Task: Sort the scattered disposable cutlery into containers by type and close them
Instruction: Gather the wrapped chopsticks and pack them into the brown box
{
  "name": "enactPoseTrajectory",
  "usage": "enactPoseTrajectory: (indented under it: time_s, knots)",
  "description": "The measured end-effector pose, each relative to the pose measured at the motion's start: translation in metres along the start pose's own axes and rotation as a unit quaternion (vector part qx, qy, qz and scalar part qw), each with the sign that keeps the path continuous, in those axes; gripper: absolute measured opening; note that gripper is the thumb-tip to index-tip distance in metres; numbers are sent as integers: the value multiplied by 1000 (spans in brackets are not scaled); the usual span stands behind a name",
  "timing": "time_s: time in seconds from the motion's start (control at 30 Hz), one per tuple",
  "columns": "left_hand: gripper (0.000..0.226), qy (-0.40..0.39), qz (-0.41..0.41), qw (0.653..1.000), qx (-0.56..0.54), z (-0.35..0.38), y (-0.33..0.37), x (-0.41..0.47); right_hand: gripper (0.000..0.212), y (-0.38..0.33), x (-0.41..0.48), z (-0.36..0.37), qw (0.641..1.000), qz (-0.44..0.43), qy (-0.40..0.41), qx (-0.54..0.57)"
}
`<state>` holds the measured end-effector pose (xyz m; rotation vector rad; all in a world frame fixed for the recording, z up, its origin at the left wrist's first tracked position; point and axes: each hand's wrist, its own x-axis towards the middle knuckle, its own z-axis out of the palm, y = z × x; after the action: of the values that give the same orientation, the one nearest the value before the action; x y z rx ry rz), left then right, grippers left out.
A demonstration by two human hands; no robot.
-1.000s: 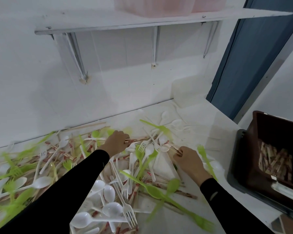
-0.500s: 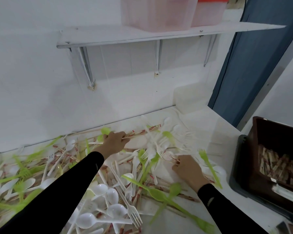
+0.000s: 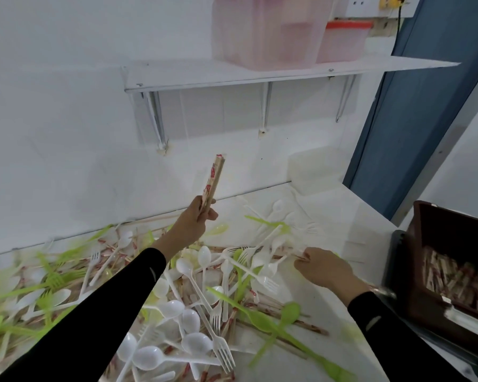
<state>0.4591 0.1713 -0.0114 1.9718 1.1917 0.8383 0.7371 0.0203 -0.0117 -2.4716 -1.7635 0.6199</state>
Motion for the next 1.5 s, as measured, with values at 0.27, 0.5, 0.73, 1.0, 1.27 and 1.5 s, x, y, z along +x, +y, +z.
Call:
enactPoseTrajectory:
  time_s: [0.27,0.5,0.73,1.0,1.27,1.5]
  knots:
    - [12,133,13,980,-145,6,-2,-6,27,-5,-6,-26,992,-36,-103,61]
    - [10,47,-68,992,-95,34,-29,-20,28,-27,-6,-32,940,-28,-203,274]
    - [9,32,-100,987,-121,35,-43,-19,20,-56,14,-34,901,-92,-152,397]
    - [42,174,-117,974,-85,-34,-32,10,33,-93,74,-17,958,-149,15,245]
    - [17,33,-194,957,214,-76,-108,35,31,-115,116,36,982,-189,5,-9]
    - [36,-68,-185,909,367,-67,-130,54,51,-125,120,58,969,-245,-41,5]
